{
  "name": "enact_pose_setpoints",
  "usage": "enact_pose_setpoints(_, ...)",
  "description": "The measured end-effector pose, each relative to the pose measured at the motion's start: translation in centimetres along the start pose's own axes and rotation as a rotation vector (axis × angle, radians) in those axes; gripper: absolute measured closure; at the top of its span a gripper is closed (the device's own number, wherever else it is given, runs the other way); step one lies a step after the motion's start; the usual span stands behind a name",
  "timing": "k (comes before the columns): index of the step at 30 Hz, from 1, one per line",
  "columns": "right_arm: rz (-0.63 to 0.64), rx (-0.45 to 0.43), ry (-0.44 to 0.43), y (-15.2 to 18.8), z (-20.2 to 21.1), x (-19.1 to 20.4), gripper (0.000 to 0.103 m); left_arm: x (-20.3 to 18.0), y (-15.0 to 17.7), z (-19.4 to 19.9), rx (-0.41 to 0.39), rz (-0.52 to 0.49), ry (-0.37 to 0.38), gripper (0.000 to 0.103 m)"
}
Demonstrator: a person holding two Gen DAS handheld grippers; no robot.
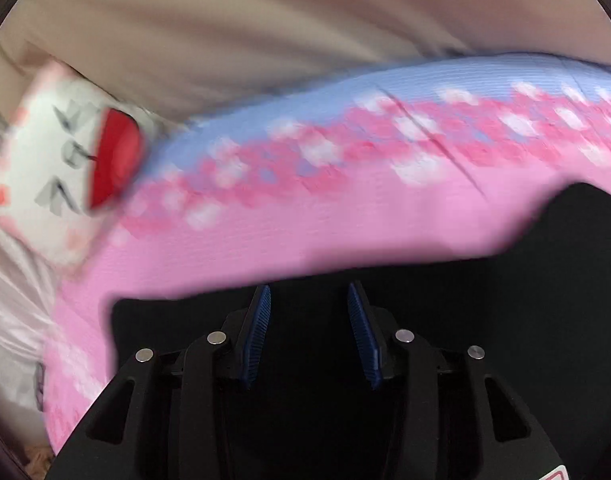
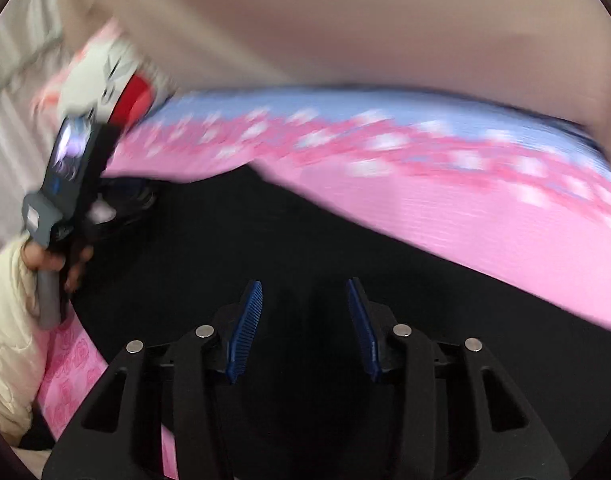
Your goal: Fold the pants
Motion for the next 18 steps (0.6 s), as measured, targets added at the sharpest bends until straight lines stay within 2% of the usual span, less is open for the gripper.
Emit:
enact_pose_setpoints(1, 0.003, -0.028, -0.002, -0.3, -0.9, -0.5, 0.061, 0.7, -0.3, -0.4, 0.010, 0.010, -0.002, 0.046)
enact_pose_setpoints(2, -0.022, -0.038, -0.006, -0.7, -1.0, -1.5, 0.064, 1.7, -0.5, -0.8, 0.023, 0.038, 0.024, 0.040)
enact_pose_setpoints(4, -0.139, -0.015, 0.043, -1.7, -0.3, -4.4, 0.084, 3.4, -0.8, -1.0, 0.043, 0.099, 0.112, 0.039)
enact_pose_setpoints(5, -0.142, -0.033, 0.040, -2.2, 0.3, -4.4, 0.078, 3.7, -0.9, -0.8, 0.042, 0.117, 0.137, 0.040)
enact_pose_setpoints(6, -0.107, -0.066, -0.020, -3.2, 1.3, -3.0, 0.078, 3.9, -1.2, -0.1, 0.021, 0.120, 0.132, 0.043)
enact_pose_setpoints(8, -0.022, -0.080, -0.143, -5.2, 1.4, 1.6, 0.079, 3.3, -1.5, 0.9, -0.011, 0.084, 0.057, 0.044)
enact_pose_setpoints(10, 0.062, -0.052, -0.182, -6.7, -0.7, 5.8, 0.081, 2.3, -1.4, 0.2, 0.010, 0.064, 0.030, 0.043)
enact_pose_setpoints(12, 0.108, 0.026, -0.110, -7.9, -5.8, 7.7, 0.083, 1.7, -1.2, -0.7, 0.027, 0.063, 0.001, 0.041)
enact_pose_setpoints(13, 0.075, -0.010, -0.120, -8.6, -6.5, 7.3, 0.083, 1.8, -1.0, -0.6, 0.023, 0.067, -0.009, 0.041)
enact_pose_setpoints(14, 0.030, -0.007, -0.124, -9.0, -6.5, 6.2, 0.092, 2.0, -0.9, -0.5, 0.024, 0.074, -0.008, 0.041)
enact_pose_setpoints(15, -0.064, 0.002, -0.076, -9.2, -5.3, 4.0, 0.094, 2.2, -0.8, -0.1, 0.025, 0.083, -0.004, 0.041)
enact_pose_setpoints(16, -0.083, -0.026, -0.032, -9.1, -4.0, 3.0, 0.092, 2.6, -0.7, 0.9, 0.011, 0.093, 0.007, 0.041)
enact_pose_setpoints(17, -0.051, -0.090, -0.011, -7.9, -0.8, 2.0, 0.088, 2.8, -0.6, 2.2, -0.018, 0.097, 0.021, 0.042)
enact_pose_setpoints(18, -0.022, -0.111, -0.035, -6.5, 1.1, 1.6, 0.088, 2.7, -0.5, 4.0, -0.058, 0.097, 0.044, 0.042)
Point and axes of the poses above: each gripper's, at about its wrist camera, not at the fingertips, and z roughly against the way its jaws point, x to its left, y to its underside, the point moved 4 cm from there along -z, roughly the way its jaws point, and after that the axes turned 6 degrees about y, right-handed, at the moved point
